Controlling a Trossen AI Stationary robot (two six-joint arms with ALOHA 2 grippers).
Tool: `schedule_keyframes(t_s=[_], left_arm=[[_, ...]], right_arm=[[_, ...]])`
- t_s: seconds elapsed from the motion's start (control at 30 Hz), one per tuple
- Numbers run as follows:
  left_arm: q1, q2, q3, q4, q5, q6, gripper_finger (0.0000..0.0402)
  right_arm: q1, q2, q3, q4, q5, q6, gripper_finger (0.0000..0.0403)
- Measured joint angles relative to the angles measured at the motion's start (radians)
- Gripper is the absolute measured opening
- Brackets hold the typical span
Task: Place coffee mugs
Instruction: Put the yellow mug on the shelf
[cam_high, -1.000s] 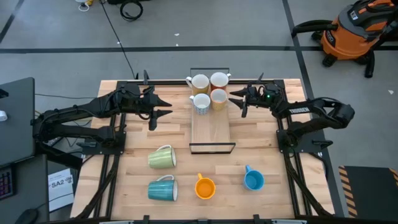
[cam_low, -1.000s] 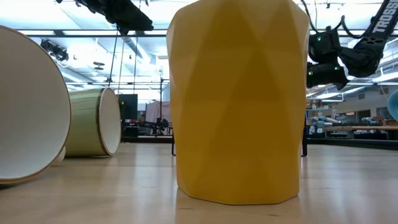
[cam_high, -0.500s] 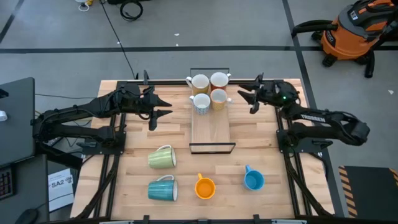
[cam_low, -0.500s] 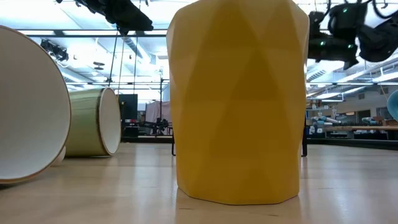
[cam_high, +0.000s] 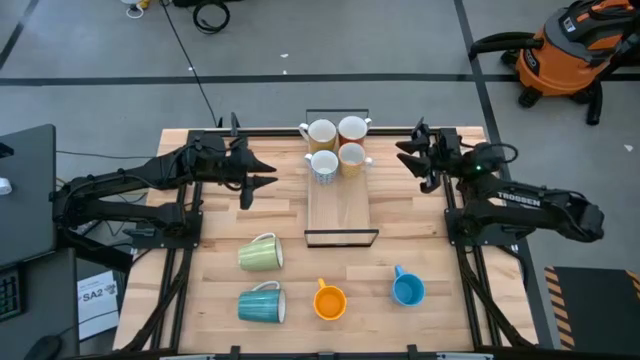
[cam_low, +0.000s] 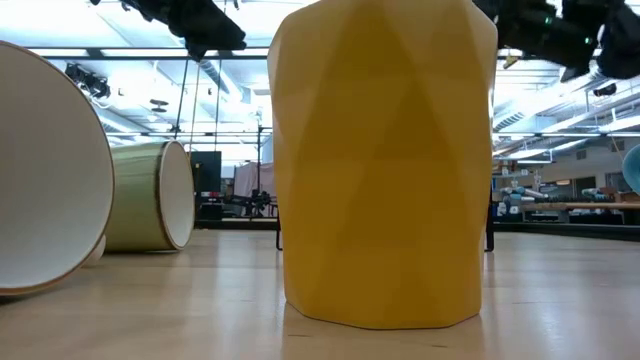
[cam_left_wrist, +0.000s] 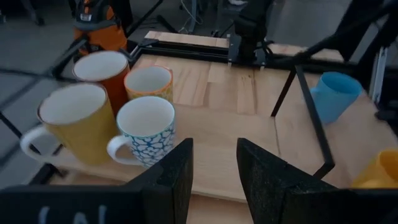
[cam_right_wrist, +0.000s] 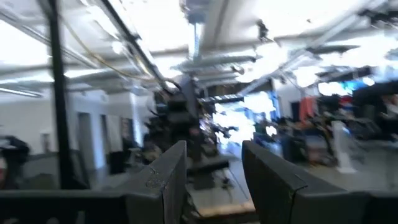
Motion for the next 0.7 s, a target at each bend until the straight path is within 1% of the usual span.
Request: schedule_keyframes(t_s=[0.2, 0.33, 0.5, 0.7], left_arm=[[-0.003, 0.000, 0.000, 0.012, 0.001, -0.169, 0.0130], [-0.040, 0.000, 0.000, 0.045, -0.001, -0.258, 0.0130], [-0.122, 0.000, 0.001, 0.098, 0.001, -0.335, 0.0130], [-0.212, 0.000, 0.001, 0.109, -0.002, -0.456, 0.0130]], right_arm=[[0.108, 0.016, 0.097, -0.026, 0.025, -0.032, 0.0161], [0.157, 0.039, 0.166, -0.133, 0.030, -0.087, 0.0161], [0.184, 0.079, 0.231, -0.277, 0.057, -0.162, 0.0161], [0.189, 0.141, 0.267, -0.293, 0.061, -0.193, 0.0161]])
